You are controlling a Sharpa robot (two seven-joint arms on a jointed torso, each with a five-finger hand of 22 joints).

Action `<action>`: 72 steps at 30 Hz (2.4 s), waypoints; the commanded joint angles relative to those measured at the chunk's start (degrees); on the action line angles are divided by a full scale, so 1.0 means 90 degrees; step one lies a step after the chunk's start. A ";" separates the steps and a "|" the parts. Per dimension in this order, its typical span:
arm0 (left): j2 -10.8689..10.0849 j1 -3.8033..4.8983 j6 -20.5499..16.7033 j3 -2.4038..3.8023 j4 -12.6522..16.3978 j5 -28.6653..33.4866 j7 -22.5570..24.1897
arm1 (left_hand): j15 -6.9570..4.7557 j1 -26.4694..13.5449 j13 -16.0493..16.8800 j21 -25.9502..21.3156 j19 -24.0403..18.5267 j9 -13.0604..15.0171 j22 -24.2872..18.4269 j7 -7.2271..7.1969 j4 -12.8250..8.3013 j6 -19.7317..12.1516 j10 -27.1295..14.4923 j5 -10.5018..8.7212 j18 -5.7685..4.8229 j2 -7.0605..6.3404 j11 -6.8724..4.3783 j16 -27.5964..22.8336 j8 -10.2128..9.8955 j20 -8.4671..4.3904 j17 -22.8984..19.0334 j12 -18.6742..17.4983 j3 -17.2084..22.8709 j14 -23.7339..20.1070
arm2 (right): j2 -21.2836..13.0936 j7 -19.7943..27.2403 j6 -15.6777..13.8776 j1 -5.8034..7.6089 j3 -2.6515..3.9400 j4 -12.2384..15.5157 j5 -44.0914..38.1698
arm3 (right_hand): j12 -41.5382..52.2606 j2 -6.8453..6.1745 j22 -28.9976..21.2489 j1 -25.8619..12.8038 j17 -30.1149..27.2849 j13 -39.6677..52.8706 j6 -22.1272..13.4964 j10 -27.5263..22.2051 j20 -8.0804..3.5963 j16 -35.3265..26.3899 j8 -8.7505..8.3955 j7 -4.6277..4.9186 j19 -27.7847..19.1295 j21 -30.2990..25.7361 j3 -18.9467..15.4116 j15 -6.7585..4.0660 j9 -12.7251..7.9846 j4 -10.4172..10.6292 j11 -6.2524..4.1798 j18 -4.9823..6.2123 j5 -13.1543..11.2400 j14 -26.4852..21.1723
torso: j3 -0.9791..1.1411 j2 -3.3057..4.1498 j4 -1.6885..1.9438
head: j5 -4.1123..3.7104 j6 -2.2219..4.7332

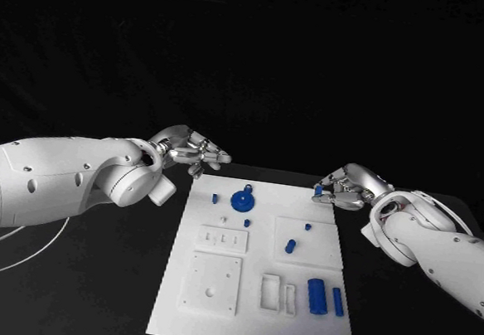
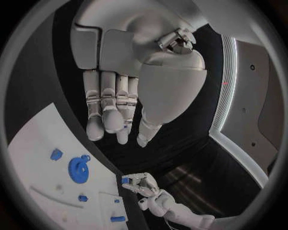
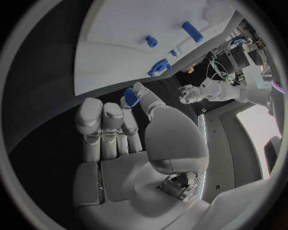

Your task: Assemble the parts on the task board

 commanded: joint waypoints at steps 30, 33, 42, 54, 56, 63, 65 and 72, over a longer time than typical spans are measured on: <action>0.1165 0.0149 0.0846 -0.0004 -0.0617 -0.0946 -0.2767 | -0.0157 -0.0951 0.1268 -0.0256 0.0269 0.3267 0.0723 -0.0257 0.1287 0.0027 0.0261 -0.0010 -0.0288 -0.0655 -0.0232 0.0517 -0.0012 -0.0210 0.1694 0.1901 0.0233 0.0241 | 0.1005 -0.1478 0.0669 0.0146 -0.0092 0.0807 -0.1086 | -0.0044 -0.0173 0.0224 0.0068 0.0011 0.0002 -0.0010 0.0018 -0.0056 -0.0067 0.0026 0.0000 0.0378 -0.0054 0.0190 -0.0038 0.0022 0.0283 -0.0004 -0.0043 0.0124 0.0004 | -0.0033 -0.0348 -0.0044 | 0.0012 -0.0104; 0.1196 0.0149 0.0856 -0.0005 -0.0598 -0.0885 -0.2882 | -0.0153 -0.0949 0.1269 -0.0317 0.0265 0.3193 0.0740 -0.0245 0.1233 -0.0002 0.0259 -0.0014 -0.0287 -0.0653 -0.0223 0.0498 -0.0013 -0.0206 0.1669 0.1875 0.0221 0.0230 | 0.1045 -0.1494 0.0687 0.0149 -0.0103 0.0810 -0.1104 | -0.0045 -0.0171 0.0223 0.0069 0.0012 0.0002 -0.0010 0.0018 -0.0056 -0.0067 0.0026 0.0000 0.0378 -0.0055 0.0193 -0.0039 0.0023 0.0283 -0.0004 -0.0042 0.0123 0.0004 | -0.0031 -0.0340 -0.0048 | 0.0013 -0.0087; 0.1326 0.0149 0.0909 -0.0006 -0.0604 -0.0893 -0.3086 | -0.0139 -0.0923 0.1283 -0.0450 0.0280 0.3021 0.0843 -0.0225 0.1092 -0.0035 0.0255 -0.0009 -0.0287 -0.0611 -0.0210 0.0478 -0.0010 -0.0196 0.1639 0.1828 0.0218 0.0219 | 0.1172 -0.1515 0.0743 0.0164 -0.0159 0.0847 -0.1189 | -0.0045 -0.0168 0.0222 0.0070 0.0014 0.0003 -0.0009 0.0018 -0.0056 -0.0067 0.0026 0.0000 0.0377 -0.0057 0.0197 -0.0039 0.0024 0.0284 -0.0004 -0.0040 0.0122 0.0004 | -0.0032 -0.0339 -0.0054 | 0.0012 -0.0105; 0.1463 0.0149 0.1015 -0.0005 -0.0624 -0.0963 -0.3281 | -0.0143 -0.0929 0.1298 -0.0542 0.0310 0.2913 0.0981 -0.0225 0.0922 0.0002 0.0258 0.0077 -0.0291 -0.0493 -0.0208 0.0493 -0.0011 -0.0195 0.1656 0.1834 0.0235 0.0214 | 0.1274 -0.1528 0.0785 0.0180 -0.0202 0.0866 -0.1280 | -0.0052 -0.0176 0.0213 0.0062 0.0012 0.0000 -0.0012 0.0015 -0.0053 -0.0082 0.0025 0.0001 0.0377 -0.0070 0.0196 -0.0038 0.0031 0.0287 -0.0003 -0.0031 0.0120 0.0004 | -0.0028 -0.0340 -0.0047 | 0.0000 -0.0128; 0.1476 0.0149 0.1043 -0.0005 -0.0622 -0.0971 -0.3301 | -0.0143 -0.0915 0.1298 -0.0550 0.0312 0.2911 0.0991 -0.0226 0.0916 0.0003 0.0258 0.0083 -0.0292 -0.0486 -0.0206 0.0493 -0.0012 -0.0195 0.1658 0.1834 0.0245 0.0215 | 0.1290 -0.1529 0.0794 0.0184 -0.0207 0.0861 -0.1290 | -0.0052 -0.0176 0.0213 0.0062 0.0012 0.0000 -0.0012 0.0015 -0.0053 -0.0082 0.0025 0.0001 0.0377 -0.0070 0.0196 -0.0038 0.0031 0.0287 -0.0003 -0.0031 0.0120 0.0004 | -0.0029 -0.0341 -0.0049 | 0.0005 -0.0120; 0.1506 0.0149 0.1071 -0.0005 -0.0624 -0.1016 -0.3355 | -0.0144 -0.0884 0.1300 -0.0579 0.0321 0.2903 0.1029 -0.0225 0.0867 0.0016 0.0259 0.0081 -0.0298 -0.0434 -0.0204 0.0497 -0.0013 -0.0198 0.1661 0.1840 0.0250 0.0218 | 0.1325 -0.1532 0.0821 0.0195 -0.0220 0.0851 -0.1307 | -0.0060 -0.0179 0.0208 0.0068 0.0015 -0.0003 -0.0016 0.0009 -0.0052 -0.0088 0.0025 0.0001 0.0377 -0.0078 0.0195 -0.0038 0.0034 0.0292 -0.0003 -0.0024 0.0123 0.0004 | -0.0026 -0.0339 -0.0050 | 0.0009 -0.0112; 0.1514 0.0149 0.1056 -0.0005 -0.0632 -0.1032 -0.3367 | -0.0145 -0.0877 0.1300 -0.0603 0.0332 0.2896 0.1059 -0.0223 0.0810 0.0017 0.0258 0.0091 -0.0299 -0.0381 -0.0204 0.0497 -0.0013 -0.0198 0.1658 0.1843 0.0242 0.0216 | 0.1334 -0.1534 0.0846 0.0198 -0.0227 0.0859 -0.1312 | -0.0060 -0.0179 0.0208 0.0068 0.0015 -0.0003 -0.0016 0.0009 -0.0052 -0.0088 0.0025 0.0001 0.0377 -0.0078 0.0195 -0.0038 0.0034 0.0292 -0.0003 -0.0024 0.0123 0.0004 | -0.0025 -0.0340 -0.0053 | 0.0013 -0.0107; 0.1534 0.0149 0.0978 -0.0004 -0.0653 -0.1048 -0.3355 | -0.0146 -0.0857 0.1298 -0.0705 0.0369 0.2858 0.1186 -0.0225 0.0490 0.0005 0.0259 0.0170 -0.0307 -0.0045 -0.0210 0.0506 -0.0014 -0.0201 0.1667 0.1844 0.0165 0.0222 | 0.1337 -0.1537 0.0906 0.0204 -0.0258 0.0903 -0.1334 | -0.0060 -0.0179 0.0208 0.0068 0.0015 -0.0003 -0.0016 0.0009 -0.0052 -0.0088 0.0025 0.0001 0.0377 -0.0078 0.0195 -0.0038 0.0034 0.0292 -0.0003 -0.0024 0.0123 0.0004 | -0.0027 -0.0336 -0.0053 | 0.0007 -0.0102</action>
